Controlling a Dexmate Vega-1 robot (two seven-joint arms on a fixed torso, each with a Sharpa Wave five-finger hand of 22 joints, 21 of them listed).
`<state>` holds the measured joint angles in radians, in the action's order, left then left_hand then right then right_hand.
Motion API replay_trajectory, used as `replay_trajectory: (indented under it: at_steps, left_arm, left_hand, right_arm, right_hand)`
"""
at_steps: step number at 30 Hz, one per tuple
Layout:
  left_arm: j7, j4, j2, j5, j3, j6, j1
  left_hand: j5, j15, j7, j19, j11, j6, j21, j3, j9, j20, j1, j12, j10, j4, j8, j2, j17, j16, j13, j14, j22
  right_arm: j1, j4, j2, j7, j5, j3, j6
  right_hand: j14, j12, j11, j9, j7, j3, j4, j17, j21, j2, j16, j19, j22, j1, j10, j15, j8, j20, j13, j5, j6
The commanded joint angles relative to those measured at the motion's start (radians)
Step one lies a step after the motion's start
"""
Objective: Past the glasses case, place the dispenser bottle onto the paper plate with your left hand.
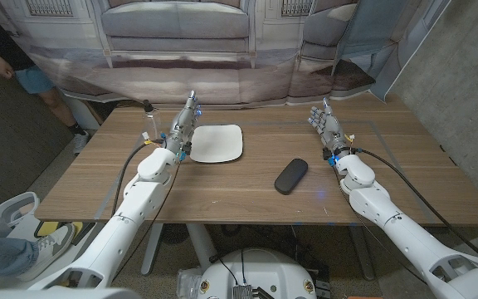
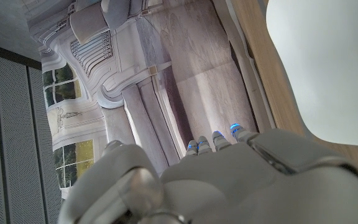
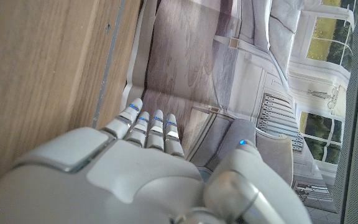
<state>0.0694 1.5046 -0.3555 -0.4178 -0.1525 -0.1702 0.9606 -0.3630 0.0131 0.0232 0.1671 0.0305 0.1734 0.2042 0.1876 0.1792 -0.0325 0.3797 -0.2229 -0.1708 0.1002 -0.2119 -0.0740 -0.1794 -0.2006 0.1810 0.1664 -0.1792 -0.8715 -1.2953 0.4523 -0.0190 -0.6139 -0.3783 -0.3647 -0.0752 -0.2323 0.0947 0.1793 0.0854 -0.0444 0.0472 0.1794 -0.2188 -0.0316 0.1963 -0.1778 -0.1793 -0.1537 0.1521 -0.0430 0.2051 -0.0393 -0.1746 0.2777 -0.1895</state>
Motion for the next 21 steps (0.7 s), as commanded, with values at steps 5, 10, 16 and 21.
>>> replay_trajectory:
  at_steps: [5,10,16,21]
  left_arm:
    - [-0.012,0.071,-0.020,0.029,0.023,0.021,0.028]
    - [-0.009,0.084,-0.032,0.036,0.022,0.023,0.029]
    - [-0.003,0.078,-0.044,0.043,0.026,-0.001,0.030]
    - [0.011,0.063,-0.045,0.029,0.031,-0.015,0.026]
  left_hand:
    - [-0.006,0.002,-0.008,0.112,0.007,0.037,0.006,0.003,0.004,-0.061,0.016,-0.003,-0.030,-0.010,-0.006,-0.004,-0.002,-0.006,0.003,0.048,-0.002]
    - [-0.006,0.001,-0.009,0.111,0.007,0.035,0.005,0.003,0.004,-0.059,0.019,-0.003,-0.029,-0.011,-0.006,-0.005,-0.002,-0.006,0.003,0.046,-0.002]
    - [-0.006,0.002,-0.008,0.111,0.005,0.032,0.005,0.003,0.004,-0.057,0.022,-0.002,-0.027,-0.012,-0.005,-0.007,-0.002,-0.005,0.003,0.044,-0.002]
    - [-0.006,0.003,-0.010,0.114,0.007,0.029,0.003,0.002,0.004,-0.055,0.026,-0.002,-0.024,-0.014,-0.005,-0.009,-0.002,-0.004,0.002,0.042,-0.002]
  right_arm:
    - [0.004,0.003,0.016,0.011,0.015,-0.004,-0.003]
    - [0.004,0.001,0.015,0.003,0.017,-0.006,0.005]
    - [0.023,0.025,0.007,0.004,0.032,-0.019,0.008]
    - [0.040,0.050,0.002,0.016,0.042,-0.028,0.002]
  right_hand:
    - [-0.011,0.005,-0.004,0.006,-0.004,0.004,-0.004,0.002,0.001,-0.001,-0.001,-0.005,-0.005,-0.004,0.010,0.002,-0.003,-0.013,-0.005,0.003,0.000]
    - [-0.013,0.006,-0.004,0.006,-0.005,0.005,-0.004,0.002,0.002,0.000,-0.001,-0.005,-0.006,-0.004,0.010,0.000,-0.003,-0.013,-0.005,0.002,0.000]
    - [-0.015,0.008,-0.004,0.006,-0.002,0.006,-0.004,0.003,0.003,0.001,-0.002,-0.005,-0.006,-0.003,0.009,0.000,-0.003,-0.013,-0.005,0.002,-0.003]
    - [-0.016,0.011,-0.005,0.006,-0.003,0.007,-0.003,0.003,0.003,0.001,-0.002,-0.005,-0.006,-0.003,0.003,-0.001,-0.003,-0.012,-0.005,0.001,-0.005]
